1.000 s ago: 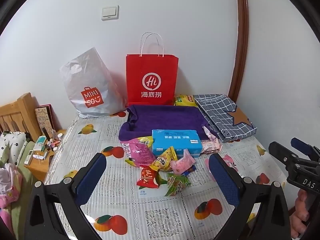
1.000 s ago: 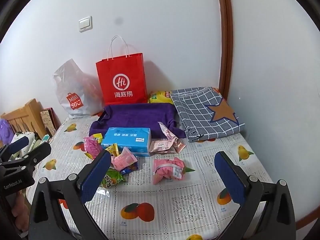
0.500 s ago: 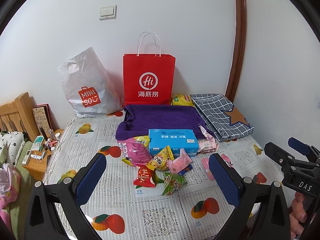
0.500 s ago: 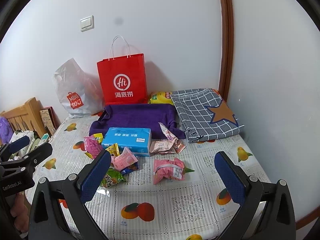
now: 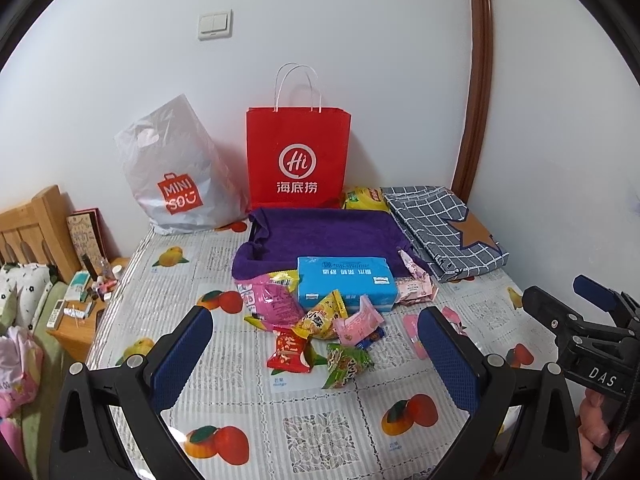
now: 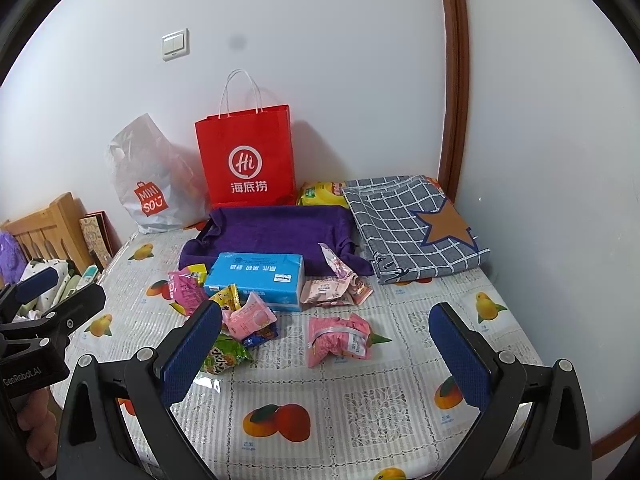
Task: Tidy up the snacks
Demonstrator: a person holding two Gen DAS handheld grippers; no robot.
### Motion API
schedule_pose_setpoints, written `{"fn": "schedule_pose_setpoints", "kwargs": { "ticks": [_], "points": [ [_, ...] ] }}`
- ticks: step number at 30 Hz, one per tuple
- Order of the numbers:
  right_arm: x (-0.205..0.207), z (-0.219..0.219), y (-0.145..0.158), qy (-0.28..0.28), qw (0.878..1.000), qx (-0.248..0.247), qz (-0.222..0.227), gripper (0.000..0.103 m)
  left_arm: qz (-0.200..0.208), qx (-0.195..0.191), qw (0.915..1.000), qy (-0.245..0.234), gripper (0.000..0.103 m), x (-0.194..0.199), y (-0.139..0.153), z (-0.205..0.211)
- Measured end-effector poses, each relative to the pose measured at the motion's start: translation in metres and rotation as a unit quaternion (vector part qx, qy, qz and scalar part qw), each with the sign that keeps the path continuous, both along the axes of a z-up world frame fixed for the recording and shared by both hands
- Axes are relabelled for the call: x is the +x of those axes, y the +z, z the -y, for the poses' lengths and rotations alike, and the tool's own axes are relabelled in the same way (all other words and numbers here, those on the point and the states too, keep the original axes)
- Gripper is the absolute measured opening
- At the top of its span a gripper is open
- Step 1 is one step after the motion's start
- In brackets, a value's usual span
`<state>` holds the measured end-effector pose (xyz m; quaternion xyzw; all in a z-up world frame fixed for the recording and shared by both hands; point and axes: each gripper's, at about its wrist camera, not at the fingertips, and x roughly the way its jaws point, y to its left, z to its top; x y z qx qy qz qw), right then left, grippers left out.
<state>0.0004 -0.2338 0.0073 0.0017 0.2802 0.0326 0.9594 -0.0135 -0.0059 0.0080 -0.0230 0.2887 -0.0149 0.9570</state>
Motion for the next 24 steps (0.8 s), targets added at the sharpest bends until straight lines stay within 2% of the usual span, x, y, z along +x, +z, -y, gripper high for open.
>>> {"fn": "schedule_pose_setpoints", "kwargs": {
  "ticks": [14,24],
  "points": [
    [-0.0005,-0.0009,-0.0023,0.001,1.000,-0.001,0.004,0.103,0.000,-0.012,0.9999,0.010,0.103,-0.0029,-0.0025,-0.0100],
    [-0.0038,0.0002,-0.0036,-0.002,1.000,-0.001,0.018,0.103,0.007,-0.001,0.9999,0.011,0.103,-0.0047,-0.0012,-0.0070]
  ]
}}
